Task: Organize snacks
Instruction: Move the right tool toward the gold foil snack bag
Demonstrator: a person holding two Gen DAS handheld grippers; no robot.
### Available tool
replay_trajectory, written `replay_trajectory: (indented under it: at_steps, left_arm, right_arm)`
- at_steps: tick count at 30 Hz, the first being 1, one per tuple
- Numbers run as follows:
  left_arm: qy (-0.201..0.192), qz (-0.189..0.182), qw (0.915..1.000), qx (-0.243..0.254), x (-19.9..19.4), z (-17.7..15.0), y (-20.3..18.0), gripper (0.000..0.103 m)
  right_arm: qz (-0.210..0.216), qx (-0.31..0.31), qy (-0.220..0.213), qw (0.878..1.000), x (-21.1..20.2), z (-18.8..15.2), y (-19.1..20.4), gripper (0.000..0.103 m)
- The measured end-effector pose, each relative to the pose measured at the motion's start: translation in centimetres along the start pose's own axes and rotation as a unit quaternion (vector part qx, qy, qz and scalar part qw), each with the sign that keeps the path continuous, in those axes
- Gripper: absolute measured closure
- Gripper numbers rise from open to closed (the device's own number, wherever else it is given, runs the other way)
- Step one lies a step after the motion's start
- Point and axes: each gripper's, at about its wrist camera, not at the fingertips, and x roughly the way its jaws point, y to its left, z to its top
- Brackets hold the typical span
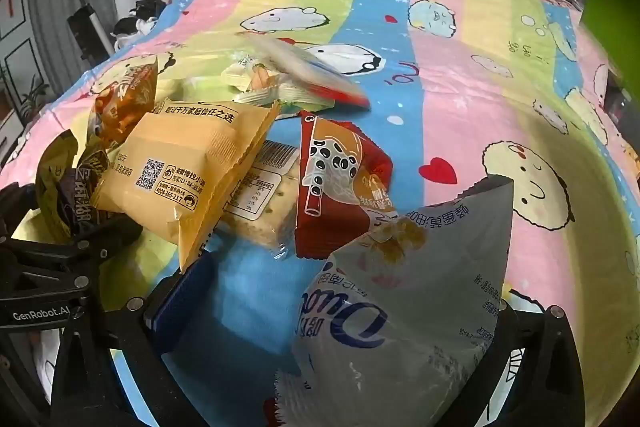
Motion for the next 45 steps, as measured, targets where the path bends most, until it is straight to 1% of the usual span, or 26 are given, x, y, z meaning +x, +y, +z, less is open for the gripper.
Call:
replay_trajectory:
  at_steps: [9,13,22,31,35,38,40,42,45]
  left_arm:
    - [0.0,-0.002,1.0,0.001,0.1,0.0,0.0,0.0]
    - [0.003,-0.003,1.0,0.002,-0.2,-0.2,0.7,0.0]
    - [0.027,0.001,0.9996,-0.002,0.0,-0.1,0.8,0.0]
    - [0.041,-0.007,0.9991,-0.007,-1.1,-0.4,1.2,0.001]
    - [0.037,-0.035,0.9985,-0.02,-2.1,-0.2,1.8,0.002]
    - [0.027,-0.047,0.9982,-0.026,-2.9,0.0,1.8,0.003]
    - [0.019,-0.055,0.998,-0.025,-3.6,0.2,1.8,0.003]
    - [0.011,-0.066,0.9974,-0.026,-4.2,0.4,1.9,0.004]
    - [-0.002,-0.084,0.9957,-0.038,-5.2,0.8,2.5,0.005]
  right_arm:
    - [0.0,0.0,-0.001,1.0,0.0,0.0,0.0,0.001]
    - [0.001,0.0,-0.002,1.0,-0.1,-0.1,0.0,0.001]
    - [0.002,0.0,-0.002,1.0,-0.1,-0.1,0.0,0.001]
    - [0.002,0.001,-0.003,1.0,0.1,-0.2,-0.3,0.001]
    - [0.0,-0.001,-0.003,1.0,-0.3,-0.1,0.0,0.001]
    - [-0.008,0.003,0.004,1.0,0.1,0.1,0.2,0.001]
    - [-0.012,0.009,0.022,1.0,0.3,0.3,0.5,0.001]
    - [-0.003,0.025,0.041,0.999,0.4,0.9,0.1,0.001]
    - [0.029,0.083,0.033,0.996,-0.5,0.8,-1.1,0.001]
